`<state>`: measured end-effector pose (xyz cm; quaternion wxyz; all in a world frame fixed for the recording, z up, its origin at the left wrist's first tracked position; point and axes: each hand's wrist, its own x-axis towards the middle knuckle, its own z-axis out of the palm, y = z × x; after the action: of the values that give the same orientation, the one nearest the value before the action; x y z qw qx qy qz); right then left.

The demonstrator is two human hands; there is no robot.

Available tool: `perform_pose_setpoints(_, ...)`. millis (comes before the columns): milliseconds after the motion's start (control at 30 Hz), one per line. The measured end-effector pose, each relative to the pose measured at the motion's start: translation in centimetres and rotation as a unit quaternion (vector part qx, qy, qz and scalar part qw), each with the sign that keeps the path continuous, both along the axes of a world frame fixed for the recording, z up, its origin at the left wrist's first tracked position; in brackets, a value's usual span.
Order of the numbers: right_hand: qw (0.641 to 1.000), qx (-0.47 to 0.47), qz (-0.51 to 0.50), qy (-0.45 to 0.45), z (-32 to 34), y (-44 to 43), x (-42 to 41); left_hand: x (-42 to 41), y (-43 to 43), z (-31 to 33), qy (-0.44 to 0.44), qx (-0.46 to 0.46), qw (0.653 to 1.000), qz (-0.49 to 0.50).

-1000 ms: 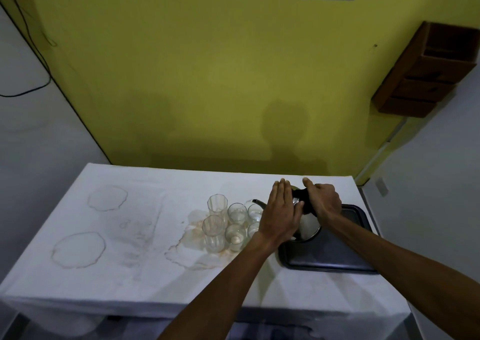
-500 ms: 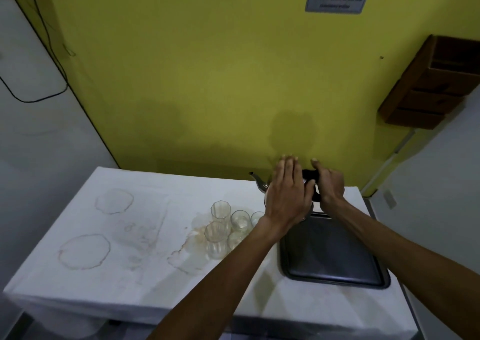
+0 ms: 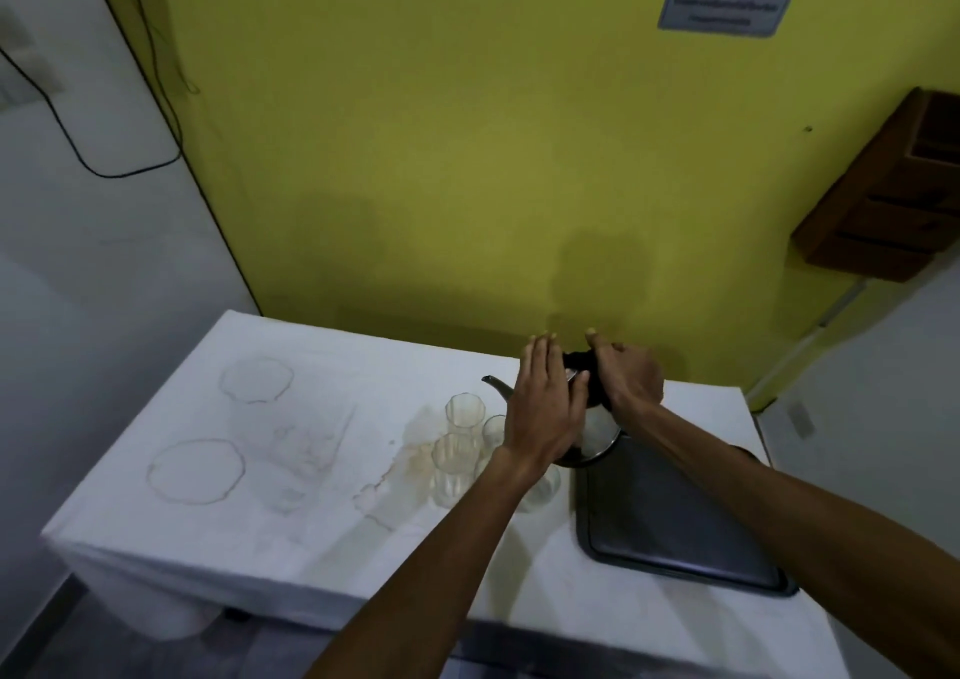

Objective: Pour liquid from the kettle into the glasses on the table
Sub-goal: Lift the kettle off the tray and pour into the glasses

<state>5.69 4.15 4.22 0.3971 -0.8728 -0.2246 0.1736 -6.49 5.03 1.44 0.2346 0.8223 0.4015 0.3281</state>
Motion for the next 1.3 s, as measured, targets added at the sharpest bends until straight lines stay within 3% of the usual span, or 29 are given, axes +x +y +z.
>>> perform_pose_setpoints(167,0.999,-0.031,0.011,-0.032,-0.9,0.6,-1.0,-1.4,0.2,-1.2,-0.003,-0.06,0.998,-0.01)
perform_pose_setpoints(600,0.996,-0.039,0.019,-0.073,-1.2,1.2,-1.4,-2.6,0.2,-2.0,-0.019,-0.103,0.994,-0.038)
perform_pose_setpoints(1300,0.986,-0.021,0.049,-0.158,0.4,1.9,-0.2,-1.5,0.7,-1.7,-0.024,-0.095,0.994,-0.042)
